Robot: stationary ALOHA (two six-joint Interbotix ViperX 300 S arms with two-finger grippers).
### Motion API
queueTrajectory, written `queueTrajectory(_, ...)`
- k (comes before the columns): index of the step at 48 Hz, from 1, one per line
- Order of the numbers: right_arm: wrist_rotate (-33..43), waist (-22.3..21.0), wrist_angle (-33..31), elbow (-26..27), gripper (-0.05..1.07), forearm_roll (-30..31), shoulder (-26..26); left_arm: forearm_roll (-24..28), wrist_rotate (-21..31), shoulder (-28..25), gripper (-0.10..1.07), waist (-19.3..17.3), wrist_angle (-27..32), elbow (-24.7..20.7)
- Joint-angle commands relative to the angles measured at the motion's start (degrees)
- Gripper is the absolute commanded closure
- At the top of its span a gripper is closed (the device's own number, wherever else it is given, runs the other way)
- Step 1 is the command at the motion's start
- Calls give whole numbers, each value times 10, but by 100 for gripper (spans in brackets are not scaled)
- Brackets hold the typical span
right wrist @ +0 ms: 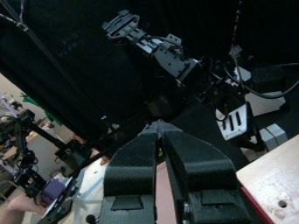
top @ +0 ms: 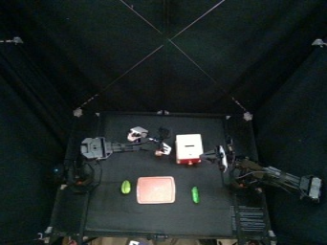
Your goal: Grab white sushi roll
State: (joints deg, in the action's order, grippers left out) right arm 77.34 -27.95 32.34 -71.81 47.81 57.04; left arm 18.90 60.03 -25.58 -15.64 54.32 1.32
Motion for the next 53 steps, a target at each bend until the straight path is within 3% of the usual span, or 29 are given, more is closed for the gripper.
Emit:
queueTrajectory(1,-1,1,3,5,56,-2,-3,2,4,11,7,-8,-17,-1)
queueTrajectory(22,-1,-3,3,5,56,-2,-3,1,25,14,8,-15,-51,23)
queueTrajectory(39,-1,-3,3,4,56,-2,-3,1,25,18,29,-13,-49,24)
queueTrajectory(53,0,-4,3,4,56,-4,-4,9,24,51,32,-11,-47,24)
